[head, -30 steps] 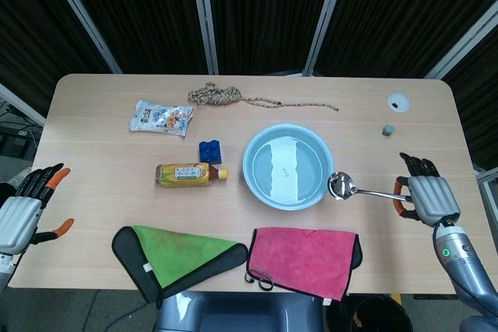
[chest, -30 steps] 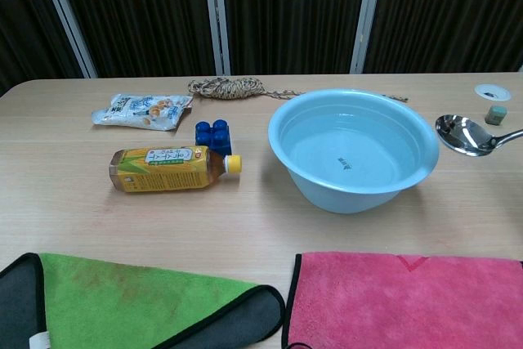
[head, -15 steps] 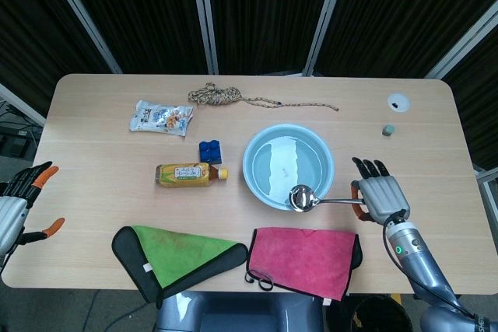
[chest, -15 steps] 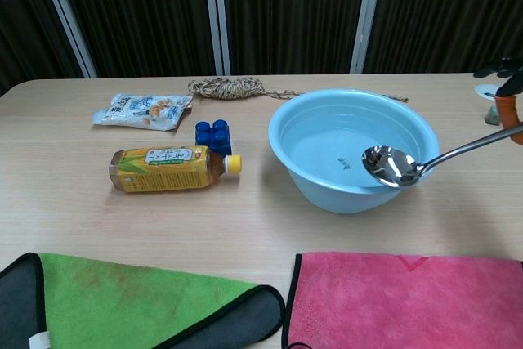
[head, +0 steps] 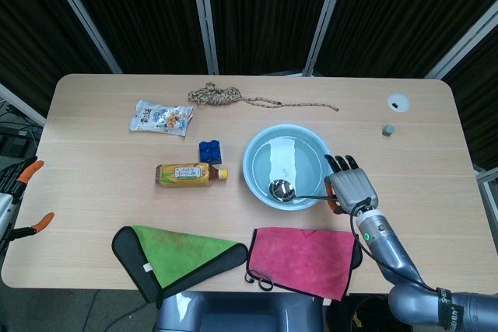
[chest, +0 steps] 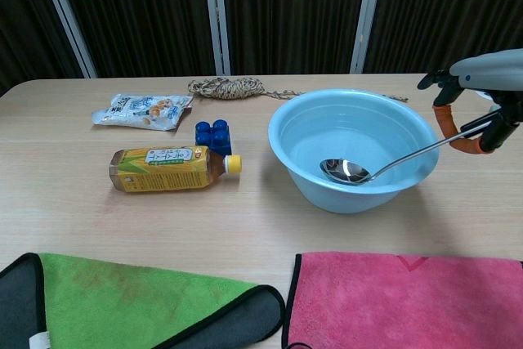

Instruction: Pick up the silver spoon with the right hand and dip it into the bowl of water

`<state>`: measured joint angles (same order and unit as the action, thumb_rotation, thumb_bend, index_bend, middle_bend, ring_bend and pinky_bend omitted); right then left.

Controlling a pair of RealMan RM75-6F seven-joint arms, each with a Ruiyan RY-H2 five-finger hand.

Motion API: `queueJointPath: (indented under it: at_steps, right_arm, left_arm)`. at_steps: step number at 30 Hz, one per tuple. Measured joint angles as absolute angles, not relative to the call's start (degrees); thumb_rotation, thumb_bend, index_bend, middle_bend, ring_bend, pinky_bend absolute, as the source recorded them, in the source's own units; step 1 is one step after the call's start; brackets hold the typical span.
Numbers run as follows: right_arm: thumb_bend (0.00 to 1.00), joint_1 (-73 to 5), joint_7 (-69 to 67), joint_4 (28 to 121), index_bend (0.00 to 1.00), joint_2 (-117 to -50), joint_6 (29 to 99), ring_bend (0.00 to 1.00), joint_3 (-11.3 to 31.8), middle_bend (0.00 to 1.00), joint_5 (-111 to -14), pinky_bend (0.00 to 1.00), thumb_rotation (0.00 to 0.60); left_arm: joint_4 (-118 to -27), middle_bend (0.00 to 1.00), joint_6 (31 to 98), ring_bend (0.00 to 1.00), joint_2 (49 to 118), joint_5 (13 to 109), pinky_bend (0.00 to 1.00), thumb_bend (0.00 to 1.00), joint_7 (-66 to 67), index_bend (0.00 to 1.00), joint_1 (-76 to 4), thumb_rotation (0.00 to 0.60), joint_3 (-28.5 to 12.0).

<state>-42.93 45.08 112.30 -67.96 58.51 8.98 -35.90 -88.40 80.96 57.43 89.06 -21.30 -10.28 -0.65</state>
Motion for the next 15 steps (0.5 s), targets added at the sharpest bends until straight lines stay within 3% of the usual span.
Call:
queueJointPath:
  at_steps: [6, 15]
  right_arm:
    - [0.57, -46.1, 45.4, 108.8, 0.7, -70.3, 57.0, 0.0, 8.7, 0.0, -33.5, 0.0, 0.6]
    - [0.57, -46.8, 42.0, 103.8, 0.7, -74.3, 57.2, 0.0, 7.7, 0.0, -37.6, 0.0, 0.6]
  left_arm:
    - [-88.3, 0.0, 79.6, 0.0, 57.7, 87.4, 0.0, 0.27, -20.6, 0.02, -10.7, 0.6, -1.2]
    - [-88.5, 0.0, 79.5, 0.0, 57.7, 87.5, 0.0, 0.27, -20.9, 0.02, -10.8, 0.6, -1.4]
